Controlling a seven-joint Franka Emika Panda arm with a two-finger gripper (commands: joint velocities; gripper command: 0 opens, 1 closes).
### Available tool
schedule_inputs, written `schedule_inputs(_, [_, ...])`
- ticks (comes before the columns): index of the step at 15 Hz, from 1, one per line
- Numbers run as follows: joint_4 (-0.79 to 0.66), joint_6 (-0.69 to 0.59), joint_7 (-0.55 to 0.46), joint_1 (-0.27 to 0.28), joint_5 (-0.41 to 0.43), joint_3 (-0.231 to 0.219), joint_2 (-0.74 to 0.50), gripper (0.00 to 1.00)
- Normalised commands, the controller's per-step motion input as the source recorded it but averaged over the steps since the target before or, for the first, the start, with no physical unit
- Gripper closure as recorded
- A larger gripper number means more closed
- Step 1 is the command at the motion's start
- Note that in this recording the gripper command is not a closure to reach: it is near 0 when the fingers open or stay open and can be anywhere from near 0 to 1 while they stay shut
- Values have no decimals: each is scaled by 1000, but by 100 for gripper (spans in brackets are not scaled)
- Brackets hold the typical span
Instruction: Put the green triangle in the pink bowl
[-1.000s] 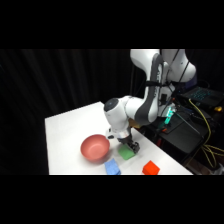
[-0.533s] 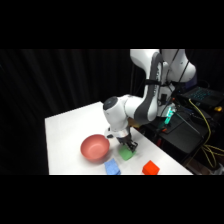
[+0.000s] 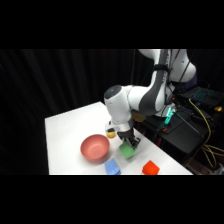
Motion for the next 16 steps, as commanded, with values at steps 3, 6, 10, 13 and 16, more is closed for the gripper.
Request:
schedule_inputs(3, [-97, -275, 172, 115, -119, -115, -521, 100])
schedule_inputs(6, [52, -212, 155, 70, -213, -178, -296, 100])
schedule_inputs(10, [250, -182, 76, 14, -226, -164, -13, 100])
schedule_inputs(13, [441, -181, 63, -3, -197, -107, 231, 100])
schedule_inputs(16, [568, -208, 64, -4, -152, -69, 388, 100])
